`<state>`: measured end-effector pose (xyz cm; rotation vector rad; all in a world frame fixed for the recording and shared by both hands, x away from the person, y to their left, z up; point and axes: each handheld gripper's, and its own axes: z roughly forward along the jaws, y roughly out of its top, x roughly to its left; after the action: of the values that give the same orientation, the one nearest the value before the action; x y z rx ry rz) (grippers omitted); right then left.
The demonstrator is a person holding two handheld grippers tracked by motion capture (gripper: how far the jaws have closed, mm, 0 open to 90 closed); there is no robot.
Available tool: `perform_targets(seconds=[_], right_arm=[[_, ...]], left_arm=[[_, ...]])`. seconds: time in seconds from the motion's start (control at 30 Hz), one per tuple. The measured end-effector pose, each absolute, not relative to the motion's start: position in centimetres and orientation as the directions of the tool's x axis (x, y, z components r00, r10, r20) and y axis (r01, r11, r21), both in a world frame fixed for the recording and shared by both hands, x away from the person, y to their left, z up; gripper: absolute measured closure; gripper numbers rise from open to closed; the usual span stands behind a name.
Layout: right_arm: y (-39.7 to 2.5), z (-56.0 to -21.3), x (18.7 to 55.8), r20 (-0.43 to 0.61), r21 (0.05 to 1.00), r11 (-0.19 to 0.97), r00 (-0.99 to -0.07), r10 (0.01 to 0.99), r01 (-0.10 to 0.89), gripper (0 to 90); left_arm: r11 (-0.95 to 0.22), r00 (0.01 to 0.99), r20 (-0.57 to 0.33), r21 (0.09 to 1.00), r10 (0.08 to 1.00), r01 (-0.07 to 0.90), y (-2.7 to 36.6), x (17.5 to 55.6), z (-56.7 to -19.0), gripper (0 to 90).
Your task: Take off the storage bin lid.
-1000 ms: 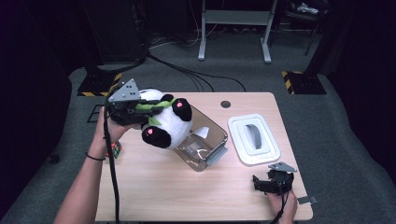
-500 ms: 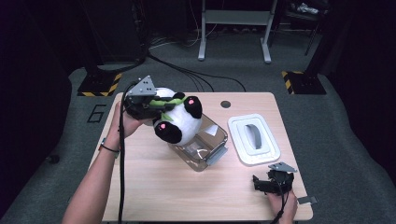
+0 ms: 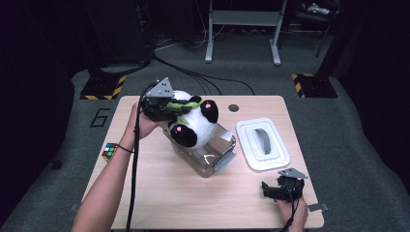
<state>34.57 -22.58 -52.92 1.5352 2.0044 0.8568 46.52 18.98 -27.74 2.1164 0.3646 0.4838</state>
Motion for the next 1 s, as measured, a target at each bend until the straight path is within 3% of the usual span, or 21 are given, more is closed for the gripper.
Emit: perform_targets(seconds=[1.0], right_arm=[[-22.6, -52.9, 34.6, 0.006, 0.72, 0.177, -0.261, 0.965, 0.671, 1.1]], left_arm=[[-0.613, 0.916, 0.145, 0.78, 0.373, 0.126, 14.7, 47.8, -33.1, 74.3]])
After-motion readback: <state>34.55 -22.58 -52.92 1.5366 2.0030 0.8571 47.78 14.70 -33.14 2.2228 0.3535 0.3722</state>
